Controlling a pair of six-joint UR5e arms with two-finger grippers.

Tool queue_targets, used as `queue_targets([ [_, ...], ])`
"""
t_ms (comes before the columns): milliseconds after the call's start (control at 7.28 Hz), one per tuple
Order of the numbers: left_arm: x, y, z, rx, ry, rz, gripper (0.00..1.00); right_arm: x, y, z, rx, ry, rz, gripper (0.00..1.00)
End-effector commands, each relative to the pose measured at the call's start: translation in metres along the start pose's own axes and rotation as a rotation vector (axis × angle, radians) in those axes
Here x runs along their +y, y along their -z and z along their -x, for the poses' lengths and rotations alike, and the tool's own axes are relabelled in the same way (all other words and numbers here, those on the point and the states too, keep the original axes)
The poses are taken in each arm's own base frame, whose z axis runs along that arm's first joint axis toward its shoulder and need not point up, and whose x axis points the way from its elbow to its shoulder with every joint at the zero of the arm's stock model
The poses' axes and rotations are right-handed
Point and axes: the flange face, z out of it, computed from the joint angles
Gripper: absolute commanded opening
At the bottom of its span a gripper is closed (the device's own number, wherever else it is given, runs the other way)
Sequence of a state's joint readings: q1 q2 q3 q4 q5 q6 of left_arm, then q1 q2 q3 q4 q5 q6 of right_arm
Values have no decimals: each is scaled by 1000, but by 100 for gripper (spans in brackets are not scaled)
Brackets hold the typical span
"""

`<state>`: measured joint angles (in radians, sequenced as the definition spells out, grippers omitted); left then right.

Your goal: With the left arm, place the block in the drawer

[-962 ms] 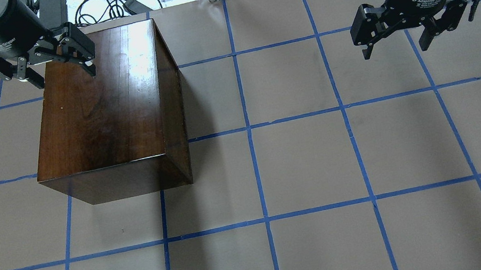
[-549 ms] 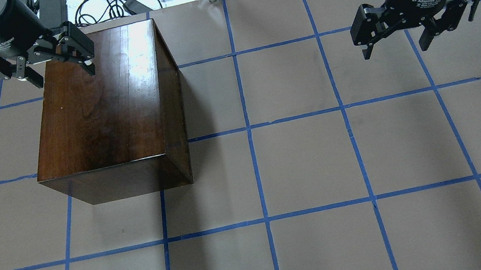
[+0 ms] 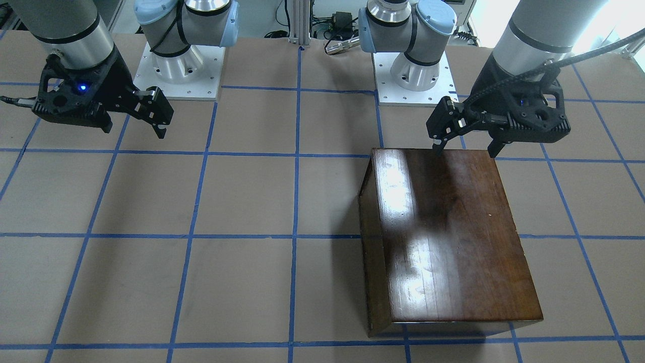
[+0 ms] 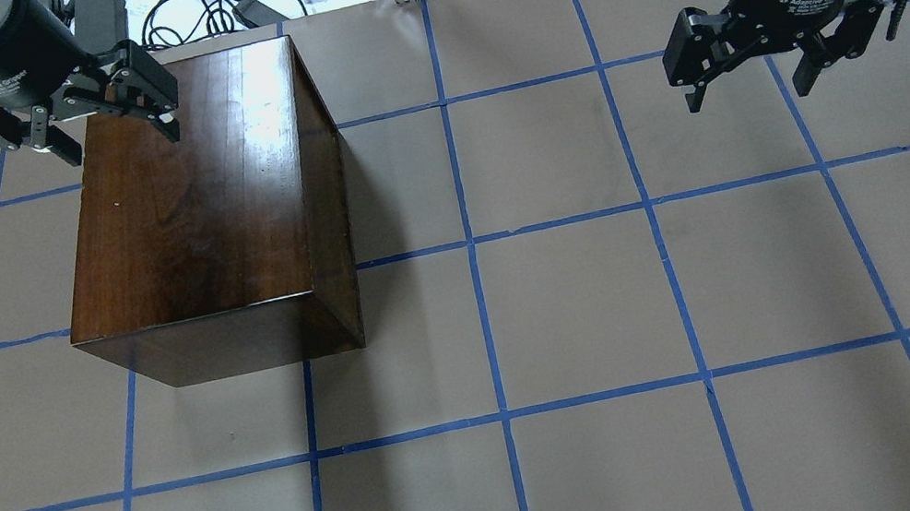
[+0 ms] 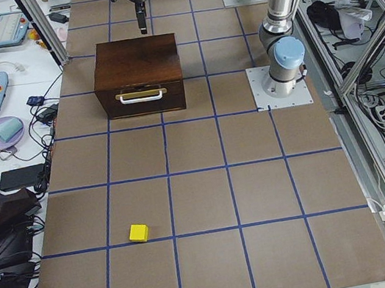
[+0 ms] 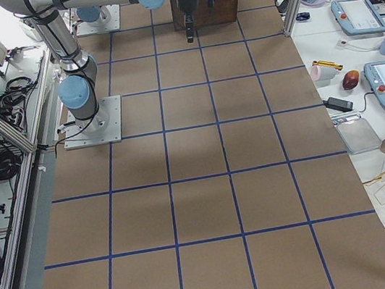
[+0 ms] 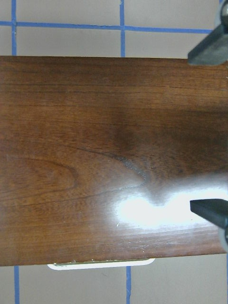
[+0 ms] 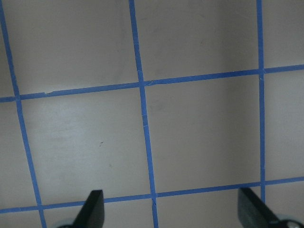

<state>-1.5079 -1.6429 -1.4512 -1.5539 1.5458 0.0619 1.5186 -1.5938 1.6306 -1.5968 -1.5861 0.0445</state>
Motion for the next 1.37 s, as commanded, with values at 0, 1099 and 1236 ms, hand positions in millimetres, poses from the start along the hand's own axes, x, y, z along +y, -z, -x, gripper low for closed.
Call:
queue_targets([
  [0,0,0,0,1,0,0,100,0,0,0,0,0,0,100],
  [1099,4,10,7,-3,0,-22,100,0,0,0,0,0,0,100],
  [1236,3,9,13,-5,11,-20,100,0,0,0,0,0,0,100],
])
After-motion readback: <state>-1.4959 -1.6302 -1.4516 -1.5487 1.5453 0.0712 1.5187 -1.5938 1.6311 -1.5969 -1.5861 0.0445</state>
